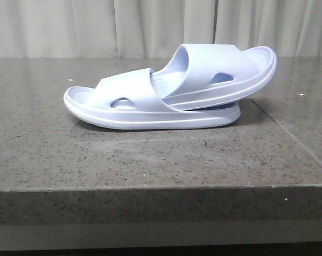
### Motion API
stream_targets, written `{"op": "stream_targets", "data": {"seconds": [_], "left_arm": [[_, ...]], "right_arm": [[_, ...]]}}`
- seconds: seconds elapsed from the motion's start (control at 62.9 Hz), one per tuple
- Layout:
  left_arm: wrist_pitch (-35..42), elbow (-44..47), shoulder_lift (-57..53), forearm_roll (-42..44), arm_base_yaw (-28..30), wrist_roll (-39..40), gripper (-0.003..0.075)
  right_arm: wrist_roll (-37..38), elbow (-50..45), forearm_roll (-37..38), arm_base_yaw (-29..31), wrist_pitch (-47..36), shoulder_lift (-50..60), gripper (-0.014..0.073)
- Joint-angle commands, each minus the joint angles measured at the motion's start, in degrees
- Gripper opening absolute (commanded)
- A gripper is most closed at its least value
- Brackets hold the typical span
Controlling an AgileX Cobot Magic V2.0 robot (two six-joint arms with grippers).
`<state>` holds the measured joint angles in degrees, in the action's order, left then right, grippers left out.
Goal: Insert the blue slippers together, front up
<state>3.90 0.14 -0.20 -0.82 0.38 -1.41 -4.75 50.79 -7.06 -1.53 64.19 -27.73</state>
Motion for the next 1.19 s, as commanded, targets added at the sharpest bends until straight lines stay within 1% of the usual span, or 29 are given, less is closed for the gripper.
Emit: {"op": "stream_targets", "data": {"seconds": [0.0,0.08,0.111,0.207,0.302,0.366,0.493,0.605,0.764,0.843,0.891,1.177], "left_arm": [[4.6,0.4,-1.0,-0.5,-0.4,0.0,-0.002],[4.6,0.4,-1.0,-0.5,-0.4,0.0,-0.002],[4.6,0.4,-1.0,-0.5,-0.4,0.0,-0.002],[4.6,0.4,-1.0,-0.5,-0.4,0.0,-0.002],[4.6,0.4,-1.0,-0.5,-0.4,0.0,-0.002],[4.6,0.4,-1.0,-0.5,-0.4,0.0,-0.002],[4.6,0.4,-1.0,-0.5,-0.4,0.0,-0.002],[4.6,0.4,-1.0,-0.5,-0.4,0.0,-0.002],[4.6,0.4,-1.0,-0.5,-0.4,0.0,-0.002],[4.6,0.4,-1.0,-0.5,-0.4,0.0,-0.002],[4.6,0.4,-0.9,-0.5,-0.4,0.0,-0.002],[4.7,0.4,-0.9,-0.5,-0.4,0.0,-0.002]], "right_arm": [[-0.2,-0.5,1.0,-0.9,-7.4,0.4,-0.0068],[-0.2,-4.7,1.3,-2.4,-15.2,2.2,-0.0068],[-0.3,-6.7,1.5,-2.9,-19.6,3.0,-0.0068],[-0.3,-15.2,1.6,-3.6,-32.3,6.4,-0.0068],[-0.3,-23.6,1.6,-3.6,-43.0,10.7,-0.0068],[-0.3,-28.6,1.6,-3.5,-48.9,14.0,-0.0068],[-0.3,-37.4,1.6,-2.4,-57.5,20.0,-0.0068],[-0.3,-43.3,1.6,-1.6,-61.3,24.2,-0.0068],[-0.3,-49.2,1.6,-0.4,-64.5,29.1,-0.0068],[-0.3,-52.1,1.5,0.4,-67.4,29.3,-0.0068],[-0.3,-51.9,1.5,0.6,-66.2,29.3,-0.0068],[-0.3,-52.0,1.5,-0.1,-66.3,29.3,-0.0068]]}}
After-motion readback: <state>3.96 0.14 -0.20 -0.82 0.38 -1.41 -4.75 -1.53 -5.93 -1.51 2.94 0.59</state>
